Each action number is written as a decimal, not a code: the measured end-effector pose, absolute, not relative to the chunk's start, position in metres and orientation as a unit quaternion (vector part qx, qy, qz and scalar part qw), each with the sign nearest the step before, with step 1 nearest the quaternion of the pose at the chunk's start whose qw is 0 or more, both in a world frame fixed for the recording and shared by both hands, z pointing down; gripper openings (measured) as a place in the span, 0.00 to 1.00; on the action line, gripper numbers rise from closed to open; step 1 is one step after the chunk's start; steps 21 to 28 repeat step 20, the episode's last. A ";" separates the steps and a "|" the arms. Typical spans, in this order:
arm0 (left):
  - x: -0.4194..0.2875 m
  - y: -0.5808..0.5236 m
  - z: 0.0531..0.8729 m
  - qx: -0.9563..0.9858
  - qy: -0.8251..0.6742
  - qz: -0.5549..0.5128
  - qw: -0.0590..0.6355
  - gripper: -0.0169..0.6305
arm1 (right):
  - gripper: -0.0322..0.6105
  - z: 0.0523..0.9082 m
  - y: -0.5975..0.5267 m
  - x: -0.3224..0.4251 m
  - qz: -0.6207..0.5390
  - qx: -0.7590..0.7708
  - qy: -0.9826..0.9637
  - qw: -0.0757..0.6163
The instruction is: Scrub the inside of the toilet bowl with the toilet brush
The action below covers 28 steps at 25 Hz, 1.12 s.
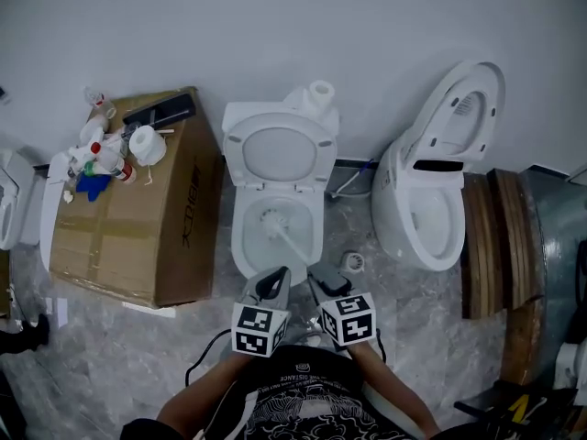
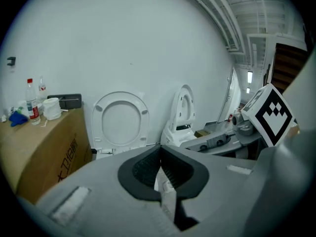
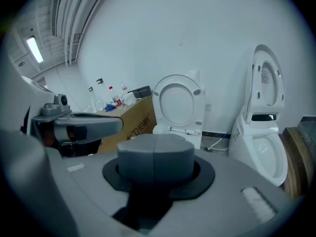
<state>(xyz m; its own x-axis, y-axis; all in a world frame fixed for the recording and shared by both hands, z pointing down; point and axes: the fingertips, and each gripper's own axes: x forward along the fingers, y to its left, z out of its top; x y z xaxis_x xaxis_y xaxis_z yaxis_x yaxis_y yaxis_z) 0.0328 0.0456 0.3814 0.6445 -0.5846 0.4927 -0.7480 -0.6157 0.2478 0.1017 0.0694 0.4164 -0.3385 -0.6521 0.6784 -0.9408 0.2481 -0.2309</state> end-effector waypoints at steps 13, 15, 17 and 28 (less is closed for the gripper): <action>0.045 0.064 0.374 0.884 -0.378 0.191 0.201 0.03 | 0.28 0.406 0.086 0.107 0.302 0.530 -0.763 0.212; 0.046 0.065 0.374 0.884 -0.378 0.190 0.200 0.03 | 0.28 0.406 0.087 0.108 0.302 0.530 -0.763 0.213; 0.047 0.065 0.373 0.884 -0.377 0.190 0.200 0.03 | 0.28 0.405 0.087 0.108 0.302 0.530 -0.763 0.212; 0.048 0.065 0.373 0.885 -0.375 0.190 0.200 0.03 | 0.28 0.405 0.088 0.108 0.302 0.531 -0.763 0.212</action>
